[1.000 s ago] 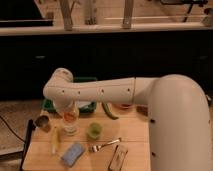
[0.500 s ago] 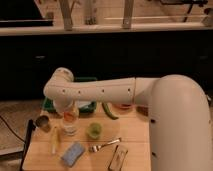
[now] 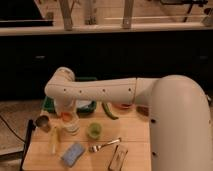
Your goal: Place apple in paper cup
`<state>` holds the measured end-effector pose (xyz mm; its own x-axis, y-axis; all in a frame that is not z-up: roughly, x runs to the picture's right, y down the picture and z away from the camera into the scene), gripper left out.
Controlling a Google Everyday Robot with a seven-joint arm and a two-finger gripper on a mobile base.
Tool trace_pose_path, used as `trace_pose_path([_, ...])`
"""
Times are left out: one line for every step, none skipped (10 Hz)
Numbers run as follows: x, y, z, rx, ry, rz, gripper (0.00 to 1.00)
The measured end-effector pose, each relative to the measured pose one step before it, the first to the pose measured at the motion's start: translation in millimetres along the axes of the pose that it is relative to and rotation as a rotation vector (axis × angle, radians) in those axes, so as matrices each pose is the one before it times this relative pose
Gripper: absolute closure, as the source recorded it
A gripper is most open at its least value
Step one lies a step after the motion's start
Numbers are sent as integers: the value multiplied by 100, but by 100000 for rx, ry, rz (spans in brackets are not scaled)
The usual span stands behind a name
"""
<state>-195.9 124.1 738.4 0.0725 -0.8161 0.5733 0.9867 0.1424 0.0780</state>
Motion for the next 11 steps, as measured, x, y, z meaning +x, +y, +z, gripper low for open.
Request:
trace_pose_path([15, 42, 20, 62, -193, -71, 20])
trace_pose_path([44, 70, 11, 122, -209, -112, 20])
trace_pose_path([17, 54, 41, 102, -211, -81, 20])
trace_pose_path([56, 42, -12, 171, -60, -47, 20])
trace_pose_path([30, 53, 25, 306, -265, -122, 20])
trace_pose_path([43, 78, 4, 123, -130, -98, 20])
trace_pose_path([22, -16, -7, 174, -121, -189, 20])
trace_pose_path([47, 1, -44, 91, -19, -129, 20])
trace_pose_path([53, -24, -28, 144, -117, -253, 20])
trace_pose_path([45, -29, -29, 85, -101, -204, 20])
trace_pose_path([52, 29, 19, -40, -153, -153, 20])
